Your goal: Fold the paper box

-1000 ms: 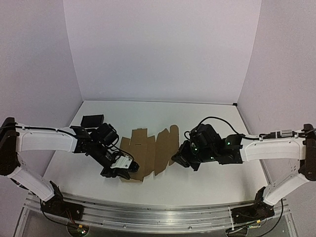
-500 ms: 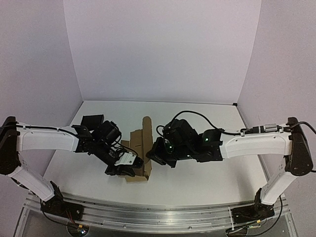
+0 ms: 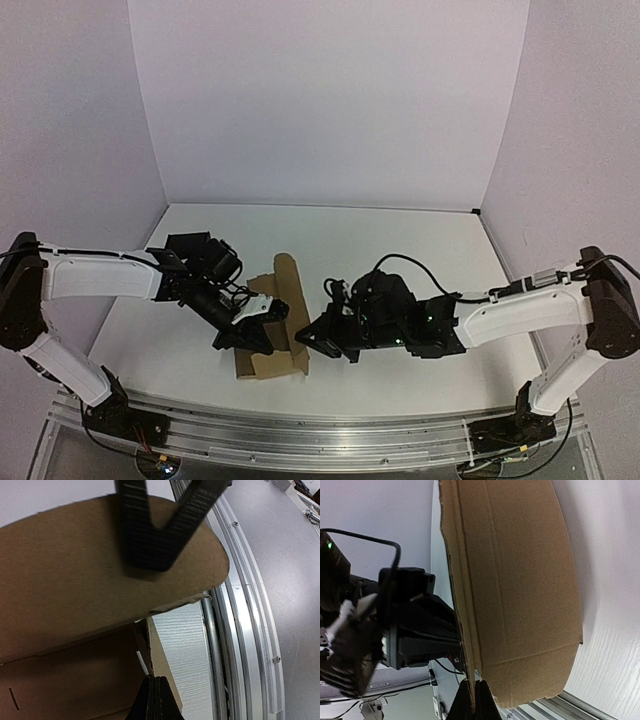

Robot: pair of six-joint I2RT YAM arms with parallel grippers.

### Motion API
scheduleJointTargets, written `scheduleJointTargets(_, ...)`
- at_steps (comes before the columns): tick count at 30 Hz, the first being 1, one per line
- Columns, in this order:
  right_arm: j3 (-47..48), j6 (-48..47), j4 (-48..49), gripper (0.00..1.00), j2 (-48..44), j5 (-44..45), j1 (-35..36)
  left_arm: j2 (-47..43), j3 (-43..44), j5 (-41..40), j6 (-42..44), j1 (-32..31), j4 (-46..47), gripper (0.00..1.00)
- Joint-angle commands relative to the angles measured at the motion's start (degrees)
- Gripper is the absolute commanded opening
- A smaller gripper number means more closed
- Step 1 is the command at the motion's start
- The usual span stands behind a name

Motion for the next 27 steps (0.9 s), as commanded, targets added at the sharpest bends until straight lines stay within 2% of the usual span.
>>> scheduleJointTargets(1, -2.67, 2.74, 11.42, 0.00, -0.36, -6.49, 0.69, 3.01, 4.20, 5.27, -7.39, 0.96, -1.25, 0.00)
scheduleJointTargets(5, -1.57, 1.89, 15.33, 0.00, 1.40, -9.41, 0.84, 4.94, 5.11, 5.82, -13.16, 1.74, -1.67, 0.00)
scheduleJointTargets(12, -5.44, 4.95, 25.06, 0.00, 2.44, -10.95, 0.95, 7.13, 4.14, 4.57, -23.37, 3.55, 0.08, 0.00)
scheduleJointTargets(15, -7.94, 7.64, 32.37, 0.00, 3.83, -11.35, 0.95, 8.17, 4.07, 3.83, -26.86, 4.56, 1.22, 0.00)
scheduleJointTargets(18, -11.12, 9.59, 37.51, 0.00, 4.70, -10.40, 0.94, 10.94, 5.39, 2.56, -27.34, 4.91, -0.11, 0.00)
scheduleJointTargets(22, -12.54, 10.51, 40.21, 0.00, 6.13, -10.75, 0.95, 16.86, 8.10, 2.48, -29.59, 4.91, -1.09, 0.00)
scheduleJointTargets(27, -14.37, 11.05, 40.60, 0.00, 6.09, -10.30, 1.02, 18.69, 8.73, 0.98, -29.93, 4.91, 0.22, 0.00)
